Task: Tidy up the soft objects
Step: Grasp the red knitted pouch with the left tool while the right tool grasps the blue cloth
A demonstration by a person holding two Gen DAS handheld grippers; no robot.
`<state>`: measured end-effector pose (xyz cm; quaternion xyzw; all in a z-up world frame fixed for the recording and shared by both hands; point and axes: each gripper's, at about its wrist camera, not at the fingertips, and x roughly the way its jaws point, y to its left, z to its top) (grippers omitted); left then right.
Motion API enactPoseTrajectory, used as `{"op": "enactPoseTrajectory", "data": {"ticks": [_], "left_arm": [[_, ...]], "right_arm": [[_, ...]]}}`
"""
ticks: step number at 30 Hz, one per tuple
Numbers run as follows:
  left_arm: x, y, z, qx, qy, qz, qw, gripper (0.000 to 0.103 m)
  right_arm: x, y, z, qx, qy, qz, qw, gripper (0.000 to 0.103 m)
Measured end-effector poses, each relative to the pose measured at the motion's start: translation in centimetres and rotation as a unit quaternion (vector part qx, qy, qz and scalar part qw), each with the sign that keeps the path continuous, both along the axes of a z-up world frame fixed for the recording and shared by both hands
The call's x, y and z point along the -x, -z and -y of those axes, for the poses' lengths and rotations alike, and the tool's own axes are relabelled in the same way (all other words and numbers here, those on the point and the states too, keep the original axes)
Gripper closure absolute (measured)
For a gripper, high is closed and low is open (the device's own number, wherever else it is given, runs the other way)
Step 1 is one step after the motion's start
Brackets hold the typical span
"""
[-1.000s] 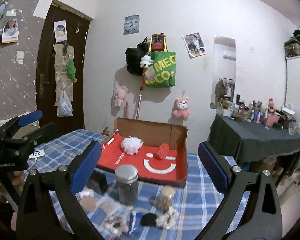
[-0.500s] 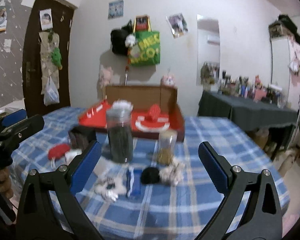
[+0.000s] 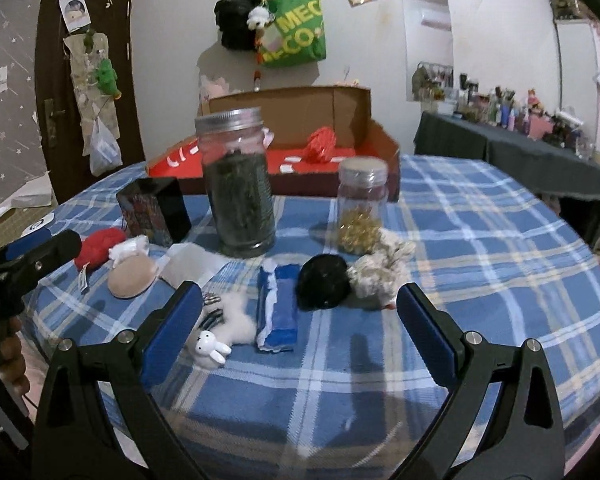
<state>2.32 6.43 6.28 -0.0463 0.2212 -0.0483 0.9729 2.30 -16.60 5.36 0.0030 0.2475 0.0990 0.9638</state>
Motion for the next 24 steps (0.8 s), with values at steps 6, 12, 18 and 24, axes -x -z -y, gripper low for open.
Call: {"op": "enactPoseTrajectory", "data": {"ticks": [6,12,18,24], "left_arm": [[-2.1,0.5,-2.4,-0.012,-0.022,-0.028,0.9993,0.000],[-4.5,0.8,-3.7,-0.026,-0.010,-0.063,0.9976,0.000],[-6.0,2.3,-4.6,-0.033,0.003,-0.097,0.9948,0.016],[-6.4,3.5,-4.8,-0.012,0.031,-0.117,0.9925,0.057]], "right_arm": [[-1.7,1.1,-0.2,-0.019,-0.016,-0.039,0.999,0.004],[-3.4,2.1,0.0,-0.054,-0.033,-0.086,0.994,0.015],[-4.6,2.6,0.2,-0.068,-0.035,-0.112,0.991,0.050],[-4.8,2.8,-0.5,-0.041,-0.040,-0.110,0.992,0.083]]}}
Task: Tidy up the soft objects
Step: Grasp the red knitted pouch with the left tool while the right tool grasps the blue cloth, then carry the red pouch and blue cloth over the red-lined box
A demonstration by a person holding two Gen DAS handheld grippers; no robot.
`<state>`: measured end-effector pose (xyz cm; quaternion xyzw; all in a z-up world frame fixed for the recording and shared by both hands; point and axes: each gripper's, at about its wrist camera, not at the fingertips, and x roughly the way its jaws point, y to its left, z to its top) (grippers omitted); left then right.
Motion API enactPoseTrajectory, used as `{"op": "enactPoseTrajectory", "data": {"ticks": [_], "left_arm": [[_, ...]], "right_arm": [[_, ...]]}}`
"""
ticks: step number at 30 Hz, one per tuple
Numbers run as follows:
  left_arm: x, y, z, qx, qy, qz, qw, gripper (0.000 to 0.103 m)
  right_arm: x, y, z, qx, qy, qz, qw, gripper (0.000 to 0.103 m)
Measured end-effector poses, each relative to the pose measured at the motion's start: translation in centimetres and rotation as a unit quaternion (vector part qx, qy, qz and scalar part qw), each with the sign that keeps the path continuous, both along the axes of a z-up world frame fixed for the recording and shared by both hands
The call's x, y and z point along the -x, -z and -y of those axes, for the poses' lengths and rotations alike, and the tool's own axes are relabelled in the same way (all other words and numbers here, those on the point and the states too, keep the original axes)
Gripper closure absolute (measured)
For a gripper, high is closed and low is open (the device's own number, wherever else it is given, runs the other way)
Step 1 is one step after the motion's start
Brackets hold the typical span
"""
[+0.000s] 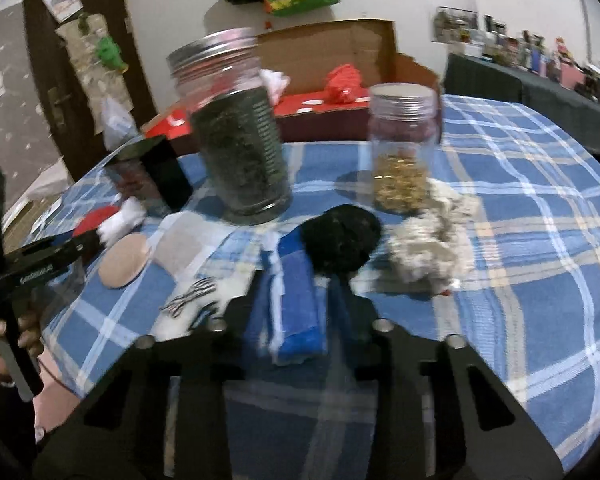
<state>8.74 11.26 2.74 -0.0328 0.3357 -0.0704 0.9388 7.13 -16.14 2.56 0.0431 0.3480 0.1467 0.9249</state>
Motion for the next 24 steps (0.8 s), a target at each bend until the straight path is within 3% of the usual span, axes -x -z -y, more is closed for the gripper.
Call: {"op": "enactPoseTrajectory", "data": {"ticks": [7,14,20,24], "left_arm": [[2.6,-2.2,1.2,-0.003,0.009,0.053,0.9986,0.059],[4.3,-4.3,5.4,0.025,0.079,0.083,0.9931,0.059],[4.0,-3.9,9.6,0.035,0.132,0.074,0.9879,0.059],[3.2,-3.0,11.1,0.037,0.142,0.057,0.9875,0.059]], "right_arm": [[1.2,-0.5,-0.8,0.007,-0.026,0.027,0.999,0.085],[2.0,-2.0,-0.2,-0.006,-0.033,0.047,0.998,0.085],[2.1,-2.7,0.6,-0.016,-0.037,0.051,0.998,0.085],[2.0,-2.9,1.1,-0.020,-0.040,0.054,0.998,0.085]]}}
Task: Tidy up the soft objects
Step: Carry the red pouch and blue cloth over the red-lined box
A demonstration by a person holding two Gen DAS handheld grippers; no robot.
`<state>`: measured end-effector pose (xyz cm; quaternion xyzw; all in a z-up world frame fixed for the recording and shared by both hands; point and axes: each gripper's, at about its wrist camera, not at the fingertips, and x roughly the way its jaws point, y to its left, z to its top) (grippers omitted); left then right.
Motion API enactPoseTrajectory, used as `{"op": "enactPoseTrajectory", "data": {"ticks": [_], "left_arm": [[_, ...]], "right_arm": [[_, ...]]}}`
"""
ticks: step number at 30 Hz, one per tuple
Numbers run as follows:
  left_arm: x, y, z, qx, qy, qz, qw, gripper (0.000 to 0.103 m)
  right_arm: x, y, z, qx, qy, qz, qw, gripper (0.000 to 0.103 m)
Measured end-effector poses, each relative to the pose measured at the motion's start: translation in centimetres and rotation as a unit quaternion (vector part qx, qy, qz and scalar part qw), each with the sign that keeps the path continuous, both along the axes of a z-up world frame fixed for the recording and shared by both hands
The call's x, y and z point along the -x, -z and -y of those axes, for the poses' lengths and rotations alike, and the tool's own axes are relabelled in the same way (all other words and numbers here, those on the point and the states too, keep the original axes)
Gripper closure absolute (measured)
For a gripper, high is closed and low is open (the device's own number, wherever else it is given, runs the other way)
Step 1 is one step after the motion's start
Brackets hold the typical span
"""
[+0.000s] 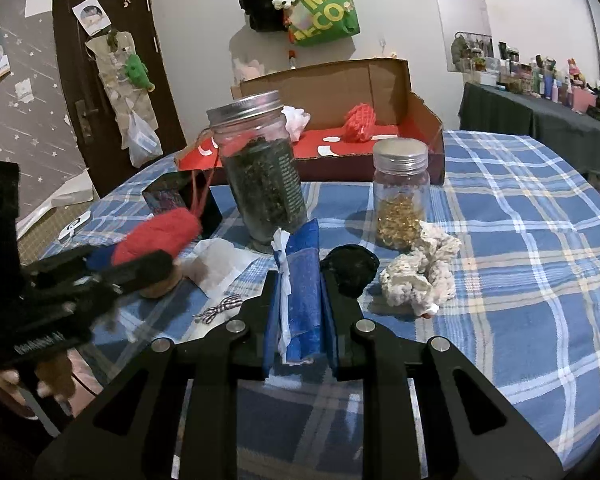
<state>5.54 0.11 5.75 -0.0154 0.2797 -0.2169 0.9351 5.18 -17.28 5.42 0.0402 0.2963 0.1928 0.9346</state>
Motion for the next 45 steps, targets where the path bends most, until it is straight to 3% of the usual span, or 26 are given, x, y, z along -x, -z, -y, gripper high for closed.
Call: {"op": "enactPoseTrajectory", "data": {"ticks": [9,22,37,45], "left_arm": [[-1.2,1.3,1.1,-0.006,0.000,-0.026,0.9997,0.059],[-1.0,1.1,-0.3,-0.005,-0.012,-0.028,0.9995,0.059],[-0.2,-0.1,-7.3,0.000,-0.065,-0.037,0.9972,0.059],[-1.4,-0.4,-11.2,0.037,-0.096,-0.057,0.9930,0.059]], "right_arm": [[-0.6,0.6,0.2,-0.007,-0.013,-0.009,1.000,0.085],[-0.7,1.0,0.4,-0.012,-0.015,-0.013,1.000,0.084],[-0.3,0.3,3.9,-0.018,0.016,-0.022,0.999,0.084],[-0.7,-0.2,6.0,-0.035,0.033,-0.031,0.998,0.084]]}}
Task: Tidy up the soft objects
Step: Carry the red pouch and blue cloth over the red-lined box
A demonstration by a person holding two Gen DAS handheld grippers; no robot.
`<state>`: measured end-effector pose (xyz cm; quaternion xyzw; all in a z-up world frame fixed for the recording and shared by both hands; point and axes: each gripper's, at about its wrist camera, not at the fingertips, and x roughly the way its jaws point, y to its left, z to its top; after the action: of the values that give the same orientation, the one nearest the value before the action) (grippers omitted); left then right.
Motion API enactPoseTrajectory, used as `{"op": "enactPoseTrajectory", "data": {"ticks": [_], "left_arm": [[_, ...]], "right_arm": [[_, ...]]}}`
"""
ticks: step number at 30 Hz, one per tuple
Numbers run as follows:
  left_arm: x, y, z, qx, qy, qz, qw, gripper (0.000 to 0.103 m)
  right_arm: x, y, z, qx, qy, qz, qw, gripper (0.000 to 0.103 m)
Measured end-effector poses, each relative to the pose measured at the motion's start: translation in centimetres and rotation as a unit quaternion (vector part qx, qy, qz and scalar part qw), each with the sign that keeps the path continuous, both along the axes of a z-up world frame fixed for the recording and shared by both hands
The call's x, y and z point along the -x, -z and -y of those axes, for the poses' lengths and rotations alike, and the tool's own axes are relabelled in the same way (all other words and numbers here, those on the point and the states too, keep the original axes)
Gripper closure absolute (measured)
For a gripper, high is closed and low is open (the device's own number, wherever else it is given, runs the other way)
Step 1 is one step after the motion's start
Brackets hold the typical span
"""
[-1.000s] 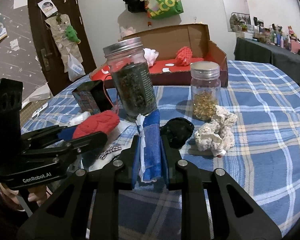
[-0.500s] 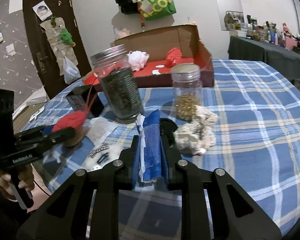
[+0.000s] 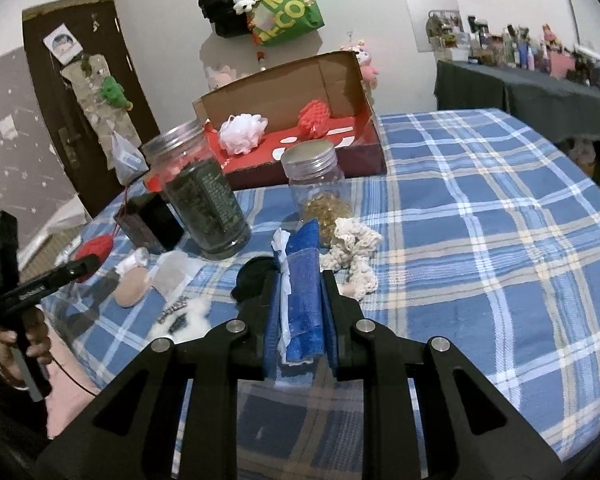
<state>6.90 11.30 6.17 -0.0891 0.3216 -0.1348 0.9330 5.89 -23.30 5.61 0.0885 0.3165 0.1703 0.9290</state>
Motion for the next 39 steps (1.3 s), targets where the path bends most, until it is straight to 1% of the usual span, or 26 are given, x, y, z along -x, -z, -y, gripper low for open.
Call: {"op": "enactPoseTrajectory", "data": {"ticks": [2,4,9,11,13,20,28,36,39], "left_arm": [[-0.3,-0.1,-0.8,0.009,-0.007,-0.007,0.9999,0.059],[-0.6,-0.3,-1.5,0.005,-0.020,-0.009,0.9997,0.059],[-1.8,-0.3,-2.8,-0.014,-0.038,-0.017,0.9990,0.059],[-2.4,-0.2,-3.1,-0.020,-0.039,-0.019,0.9989,0.059],[-3.2,0.1,-3.2,-0.033,-0.038,-0.021,0.9985,0.059],[-5.3,0.0,-3.2,-0.060,-0.017,-0.012,0.9980,0.059],[-7.7,-1.3,-2.7,-0.096,0.028,0.021,0.9948,0.059],[-10.1,-1.9,-2.9,-0.100,0.066,0.031,0.9923,0.059],[-10.7,-2.4,-2.8,-0.098,0.083,0.035,0.9912,0.059]], "right_arm": [[-0.2,-0.2,0.6,-0.015,-0.002,-0.005,1.000,0.084],[-0.3,-0.3,0.9,-0.017,0.004,-0.007,1.000,0.084],[-0.8,-0.7,2.1,-0.004,0.028,-0.007,1.000,0.084],[-1.2,-0.8,2.6,0.007,0.039,-0.009,0.999,0.084],[-1.6,-0.8,3.0,0.012,0.046,-0.011,0.999,0.084],[-3.8,-0.9,3.9,0.039,0.052,-0.018,0.998,0.084],[-7.0,-1.5,3.7,0.063,0.029,-0.013,0.997,0.084],[-10.3,-2.3,2.8,0.079,-0.019,0.002,0.997,0.084],[-11.3,-2.4,2.7,0.073,-0.033,0.003,0.997,0.084]]}}
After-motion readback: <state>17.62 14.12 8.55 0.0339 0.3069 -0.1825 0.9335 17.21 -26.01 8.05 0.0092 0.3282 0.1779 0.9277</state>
